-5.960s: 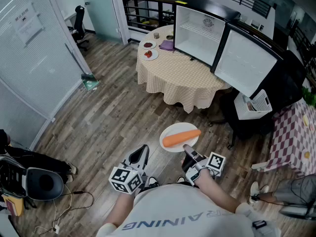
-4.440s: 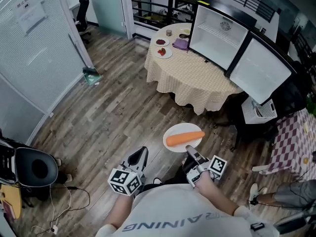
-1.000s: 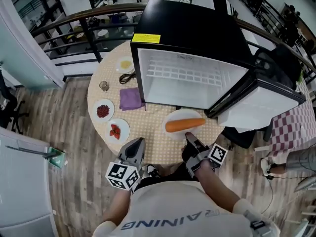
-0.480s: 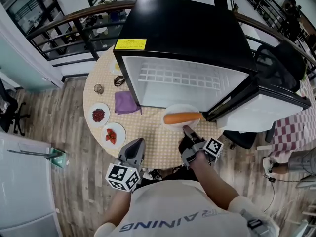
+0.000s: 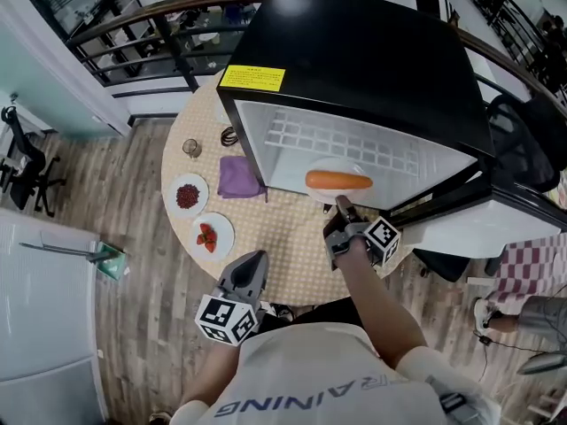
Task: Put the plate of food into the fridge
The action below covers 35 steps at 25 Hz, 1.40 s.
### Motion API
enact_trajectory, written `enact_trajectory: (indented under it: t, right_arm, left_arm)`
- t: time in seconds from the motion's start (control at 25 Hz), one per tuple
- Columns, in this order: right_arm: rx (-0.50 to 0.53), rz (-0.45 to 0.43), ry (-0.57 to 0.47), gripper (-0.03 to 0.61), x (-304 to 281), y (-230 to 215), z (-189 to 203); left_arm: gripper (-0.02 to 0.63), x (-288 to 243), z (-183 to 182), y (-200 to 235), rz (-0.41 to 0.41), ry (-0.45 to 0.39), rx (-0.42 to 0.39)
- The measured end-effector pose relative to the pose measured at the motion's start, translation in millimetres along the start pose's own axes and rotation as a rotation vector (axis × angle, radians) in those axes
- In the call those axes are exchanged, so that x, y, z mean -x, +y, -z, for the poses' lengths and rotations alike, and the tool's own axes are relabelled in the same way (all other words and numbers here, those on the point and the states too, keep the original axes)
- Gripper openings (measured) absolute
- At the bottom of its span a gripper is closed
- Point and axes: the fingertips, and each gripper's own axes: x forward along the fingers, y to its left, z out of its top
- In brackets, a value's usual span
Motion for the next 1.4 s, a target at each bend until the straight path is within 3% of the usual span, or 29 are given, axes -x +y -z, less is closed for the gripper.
enact_trajectory:
  t: [0.36,0.88,1.08,1.4]
  right_arm:
    - [0.008,0.052,-0.036,0.035,-53,-10,-23]
    - [0.014,0.123,-0.108,0.04,-93,-18,-48]
    - [0.131,0.098,-0.064,0.052,-99,-4,-46]
    - [0.41,0.166,0.079,0.09,-106,1,-34]
  left_arm:
    - [0.009,7,8,15,-0.057,0.018,0.028]
    - [0.009,2,9,24,-0.07,0.032,0.037]
    - [0.009,1,6,27,-0.071,0.025,0.034]
    - [0.009,1,6,29,-0.069,0.027,0.042]
